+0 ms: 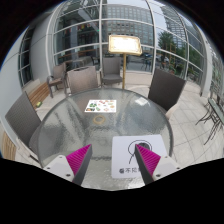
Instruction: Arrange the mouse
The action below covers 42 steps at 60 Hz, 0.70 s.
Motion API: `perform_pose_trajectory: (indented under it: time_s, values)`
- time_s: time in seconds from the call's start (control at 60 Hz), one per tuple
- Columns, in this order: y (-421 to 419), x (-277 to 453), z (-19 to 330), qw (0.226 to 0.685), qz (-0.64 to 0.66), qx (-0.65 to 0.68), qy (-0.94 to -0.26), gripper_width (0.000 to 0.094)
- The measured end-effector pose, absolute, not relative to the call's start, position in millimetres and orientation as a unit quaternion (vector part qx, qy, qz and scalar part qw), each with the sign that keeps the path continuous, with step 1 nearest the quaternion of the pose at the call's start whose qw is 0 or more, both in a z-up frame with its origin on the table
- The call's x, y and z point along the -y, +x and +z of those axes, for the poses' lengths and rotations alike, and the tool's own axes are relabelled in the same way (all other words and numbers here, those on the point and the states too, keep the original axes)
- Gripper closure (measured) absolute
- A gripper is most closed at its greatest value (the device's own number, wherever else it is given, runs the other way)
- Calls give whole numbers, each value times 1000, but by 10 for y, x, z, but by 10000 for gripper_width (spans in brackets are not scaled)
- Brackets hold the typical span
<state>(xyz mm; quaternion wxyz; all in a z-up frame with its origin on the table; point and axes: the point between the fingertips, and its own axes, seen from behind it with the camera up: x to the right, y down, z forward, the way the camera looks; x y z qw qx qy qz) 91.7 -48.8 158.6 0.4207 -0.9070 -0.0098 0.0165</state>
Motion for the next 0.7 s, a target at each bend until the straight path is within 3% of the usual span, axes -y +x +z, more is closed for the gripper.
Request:
perform_pose_trajectory:
  time_s: [0.417,0.7]
  values:
    - [256,1302,1840,452,14,8,-892,78]
    - [109,1464,2034,464,7,16,-886,75]
